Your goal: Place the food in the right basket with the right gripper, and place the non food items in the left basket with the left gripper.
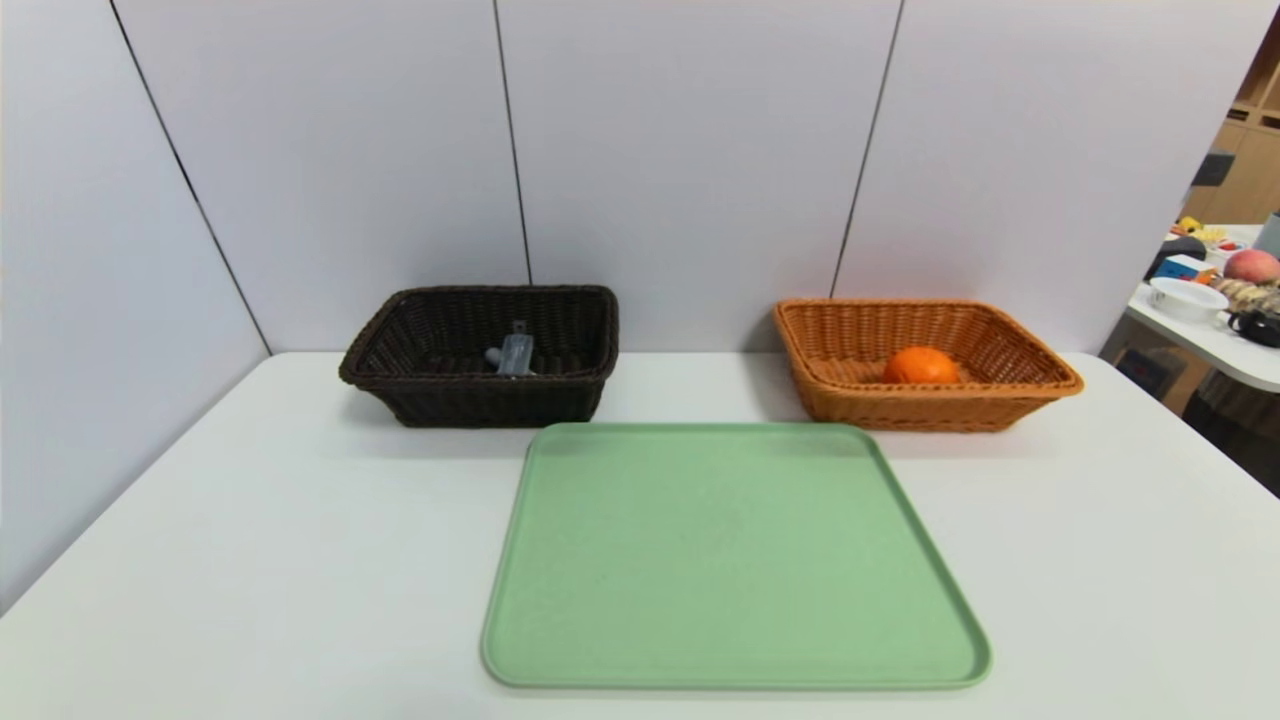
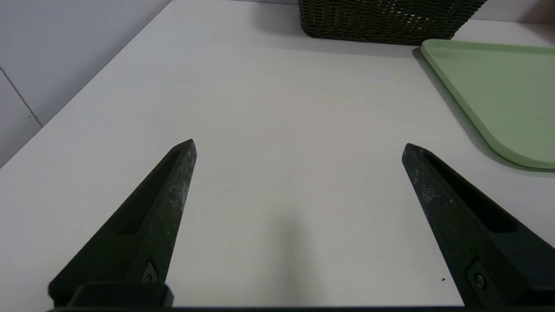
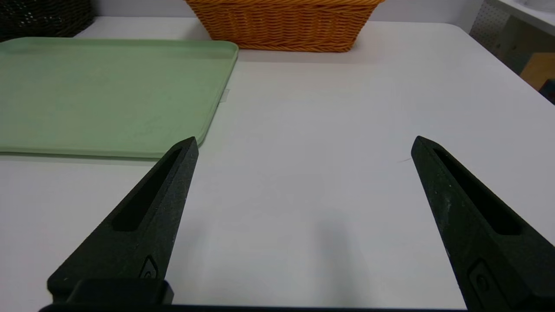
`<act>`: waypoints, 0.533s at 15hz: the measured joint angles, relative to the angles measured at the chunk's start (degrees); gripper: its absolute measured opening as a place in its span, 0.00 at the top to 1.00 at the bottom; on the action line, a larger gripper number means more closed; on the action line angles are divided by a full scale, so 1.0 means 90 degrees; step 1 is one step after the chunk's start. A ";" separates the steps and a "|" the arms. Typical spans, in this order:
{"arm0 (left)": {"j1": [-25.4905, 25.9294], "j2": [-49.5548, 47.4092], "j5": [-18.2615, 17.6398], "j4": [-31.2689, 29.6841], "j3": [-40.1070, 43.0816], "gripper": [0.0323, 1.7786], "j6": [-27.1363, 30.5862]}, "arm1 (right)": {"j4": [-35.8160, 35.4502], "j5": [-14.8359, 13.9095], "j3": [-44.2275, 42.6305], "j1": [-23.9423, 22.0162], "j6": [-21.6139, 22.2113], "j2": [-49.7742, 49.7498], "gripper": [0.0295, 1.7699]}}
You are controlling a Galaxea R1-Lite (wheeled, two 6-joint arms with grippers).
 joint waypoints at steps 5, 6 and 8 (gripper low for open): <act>0.0000 0.0000 -0.0003 0.0000 0.0000 0.05 0.0000 | -0.0005 -0.0042 0.0000 0.0000 0.0056 0.0000 0.04; 0.0000 0.0000 -0.0003 0.0000 0.0000 0.05 -0.0003 | -0.0018 -0.0045 0.0000 0.0000 0.0051 0.0000 0.04; 0.0000 0.0000 -0.0003 0.0000 0.0000 0.05 0.0000 | -0.0005 -0.0034 0.0000 0.0000 0.0015 0.0000 0.04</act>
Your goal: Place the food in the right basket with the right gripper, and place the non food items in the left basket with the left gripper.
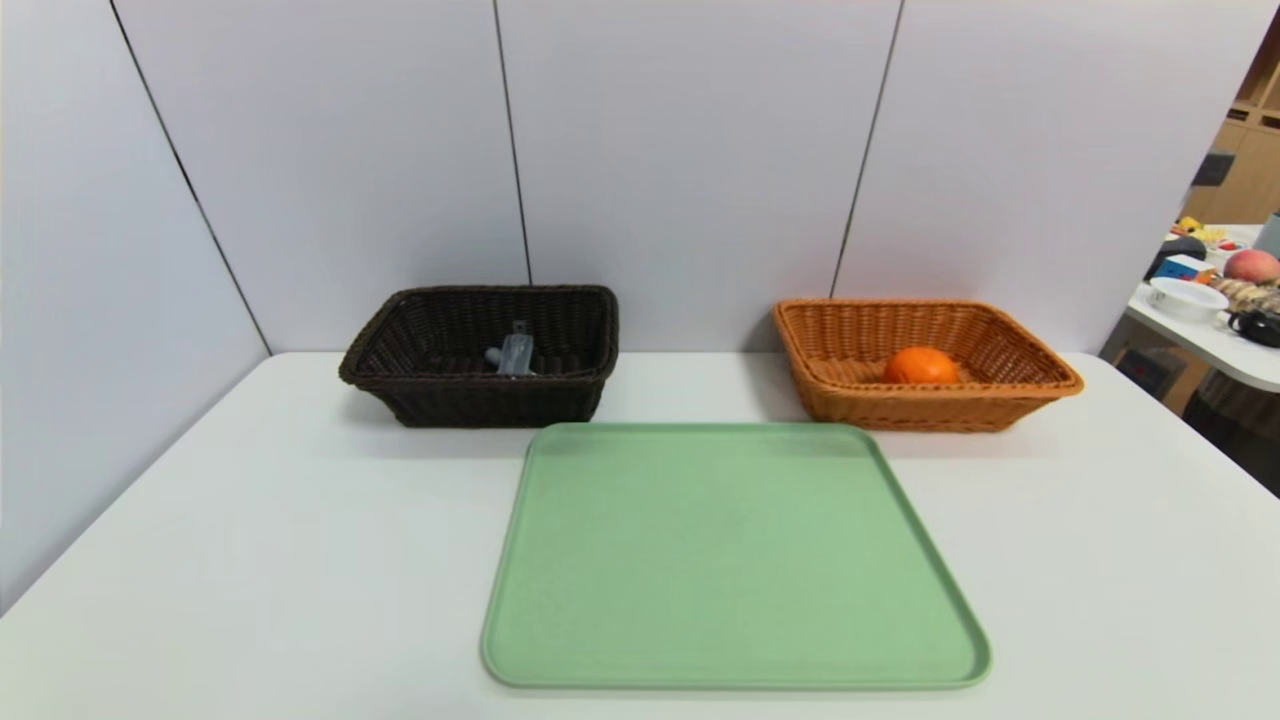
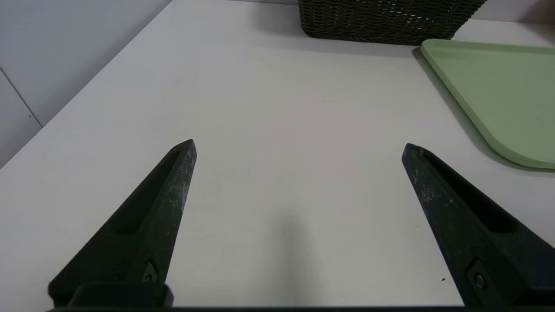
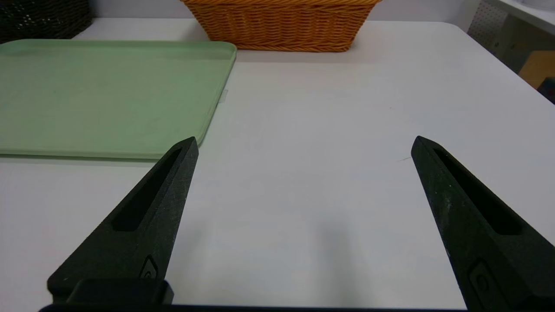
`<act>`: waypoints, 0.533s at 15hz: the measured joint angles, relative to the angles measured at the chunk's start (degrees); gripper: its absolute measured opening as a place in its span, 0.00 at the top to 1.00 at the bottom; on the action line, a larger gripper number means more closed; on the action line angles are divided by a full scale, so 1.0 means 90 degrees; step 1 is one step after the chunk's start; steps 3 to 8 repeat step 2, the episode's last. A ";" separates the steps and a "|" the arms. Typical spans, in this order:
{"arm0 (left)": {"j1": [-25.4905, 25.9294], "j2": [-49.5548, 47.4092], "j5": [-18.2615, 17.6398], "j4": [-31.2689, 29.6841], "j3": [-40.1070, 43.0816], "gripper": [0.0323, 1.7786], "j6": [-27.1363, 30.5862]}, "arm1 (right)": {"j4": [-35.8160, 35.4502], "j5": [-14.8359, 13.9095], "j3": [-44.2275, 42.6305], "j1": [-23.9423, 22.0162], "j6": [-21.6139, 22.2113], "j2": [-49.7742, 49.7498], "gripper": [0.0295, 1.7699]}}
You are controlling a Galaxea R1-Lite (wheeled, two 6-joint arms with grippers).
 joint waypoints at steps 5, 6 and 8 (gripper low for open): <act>0.0000 0.0000 0.0000 0.0000 0.0000 0.05 0.0000 | 0.0003 0.0000 0.0000 0.0000 -0.0003 0.0000 0.04; 0.0000 0.0000 0.0000 0.0000 0.0000 0.05 0.0000 | 0.0003 0.0000 0.0000 0.0000 -0.0003 0.0000 0.04; 0.0000 0.0000 0.0000 0.0000 0.0000 0.05 0.0000 | 0.0003 0.0000 0.0000 0.0000 -0.0003 0.0000 0.04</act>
